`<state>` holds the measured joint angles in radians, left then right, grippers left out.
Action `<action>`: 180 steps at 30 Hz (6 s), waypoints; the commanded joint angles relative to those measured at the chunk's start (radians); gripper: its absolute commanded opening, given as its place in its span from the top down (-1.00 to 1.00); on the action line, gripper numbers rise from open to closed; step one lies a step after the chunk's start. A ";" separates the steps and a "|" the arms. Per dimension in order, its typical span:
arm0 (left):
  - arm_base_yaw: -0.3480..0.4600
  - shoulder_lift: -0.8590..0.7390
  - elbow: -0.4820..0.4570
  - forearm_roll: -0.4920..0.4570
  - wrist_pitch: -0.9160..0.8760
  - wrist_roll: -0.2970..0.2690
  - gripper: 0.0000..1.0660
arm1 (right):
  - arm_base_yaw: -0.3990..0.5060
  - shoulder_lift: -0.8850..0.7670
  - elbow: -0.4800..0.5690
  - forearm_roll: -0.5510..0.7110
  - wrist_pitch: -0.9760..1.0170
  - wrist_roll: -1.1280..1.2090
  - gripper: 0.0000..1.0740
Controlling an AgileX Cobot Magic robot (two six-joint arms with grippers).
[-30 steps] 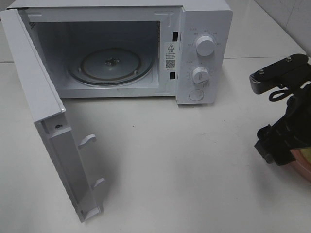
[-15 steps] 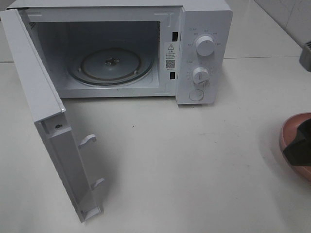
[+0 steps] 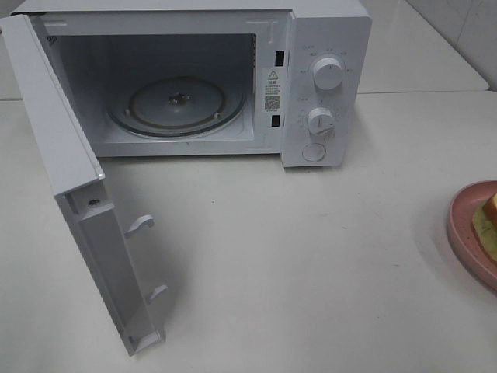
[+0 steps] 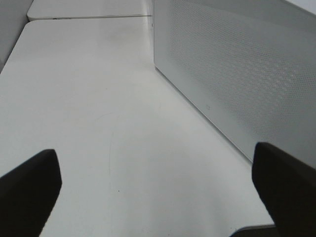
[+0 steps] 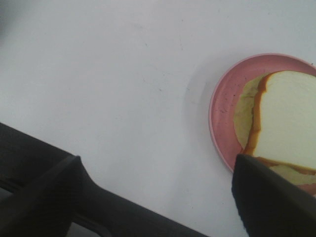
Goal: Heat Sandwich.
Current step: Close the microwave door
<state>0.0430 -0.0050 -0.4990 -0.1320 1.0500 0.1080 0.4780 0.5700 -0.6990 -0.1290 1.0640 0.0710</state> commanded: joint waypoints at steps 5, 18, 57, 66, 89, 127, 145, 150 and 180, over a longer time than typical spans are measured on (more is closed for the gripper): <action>0.005 -0.020 0.005 -0.001 -0.012 -0.006 -0.94 | -0.118 -0.207 0.062 0.015 0.018 -0.004 -0.46; 0.005 -0.020 0.005 -0.001 -0.012 -0.006 -0.94 | -0.352 -0.508 0.192 0.081 -0.017 -0.007 -0.42; 0.005 -0.019 0.005 -0.001 -0.012 -0.006 -0.94 | -0.420 -0.600 0.196 0.111 -0.025 -0.045 -0.42; 0.005 -0.019 0.005 -0.010 -0.012 -0.006 -0.94 | -0.420 -0.600 0.196 0.111 -0.025 -0.045 -0.42; 0.005 0.189 0.003 -0.016 -0.293 0.001 0.07 | -0.420 -0.600 0.196 0.111 -0.025 -0.045 -0.42; 0.004 1.040 0.309 0.283 -1.676 -0.108 0.99 | -0.420 -0.600 0.196 0.111 -0.025 -0.045 -0.42; -0.111 1.412 0.186 0.615 -1.911 -0.286 0.99 | -0.420 -0.600 0.196 0.111 -0.025 -0.045 -0.42; -0.171 1.484 0.143 0.605 -1.912 -0.286 0.99 | -0.420 -0.600 0.196 0.111 -0.025 -0.045 -0.42; -0.595 1.805 -0.195 -0.020 -1.880 -0.020 0.99 | -0.420 -0.600 0.196 0.111 -0.025 -0.045 -0.42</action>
<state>-0.5170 1.7810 -0.6560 -0.0570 -0.8450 0.0320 0.0670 -0.0040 -0.5050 -0.0200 1.0470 0.0370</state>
